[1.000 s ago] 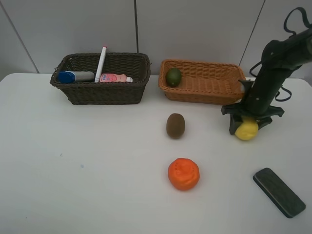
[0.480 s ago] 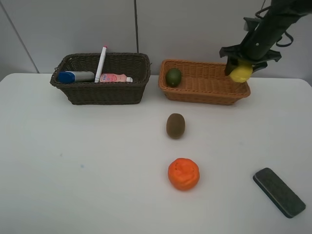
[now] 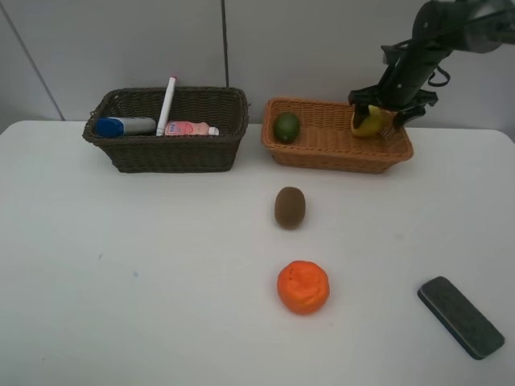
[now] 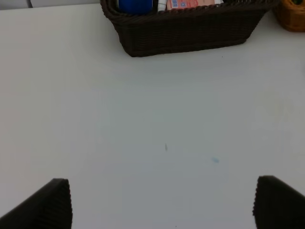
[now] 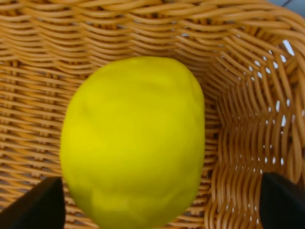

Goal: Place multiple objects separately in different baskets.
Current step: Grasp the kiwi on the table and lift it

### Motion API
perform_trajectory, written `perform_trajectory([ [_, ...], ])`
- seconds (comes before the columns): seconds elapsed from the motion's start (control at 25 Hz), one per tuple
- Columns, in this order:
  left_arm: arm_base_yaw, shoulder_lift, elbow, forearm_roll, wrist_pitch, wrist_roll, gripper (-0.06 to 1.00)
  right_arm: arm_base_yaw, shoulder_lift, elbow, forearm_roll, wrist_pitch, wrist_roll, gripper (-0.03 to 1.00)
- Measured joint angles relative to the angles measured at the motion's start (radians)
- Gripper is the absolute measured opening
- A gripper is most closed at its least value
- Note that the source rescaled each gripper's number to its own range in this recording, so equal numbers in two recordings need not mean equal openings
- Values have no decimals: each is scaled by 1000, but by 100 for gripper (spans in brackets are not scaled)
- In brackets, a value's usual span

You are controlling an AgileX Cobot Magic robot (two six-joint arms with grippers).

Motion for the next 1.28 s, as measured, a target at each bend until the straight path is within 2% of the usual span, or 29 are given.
perform_trajectory([
  [0.12,0,0,0,0,0,0,100,0,-4,-3,21,47,1,97],
  [0.32,0,0,0,0,0,0,100,4,-73,-3,131,241,3,99],
  [0.4,0,0,0,0,0,0,100,19,-119,3,147,262,19,100],
  [0.56,0,0,0,0,0,0,100,64,-223,71,153,264,45,100],
  [0.68,0,0,0,0,0,0,100,115,-303,199,151,264,83,100],
  [0.88,0,0,0,0,0,0,100,280,-387,441,152,270,157,100],
  [1.0,0,0,0,0,0,0,100,395,-375,526,164,212,176,100],
  [1.08,0,0,0,0,-1,0,100,440,-355,541,167,168,191,100],
  [1.28,0,0,0,0,-1,0,100,477,-288,543,159,77,199,100],
])
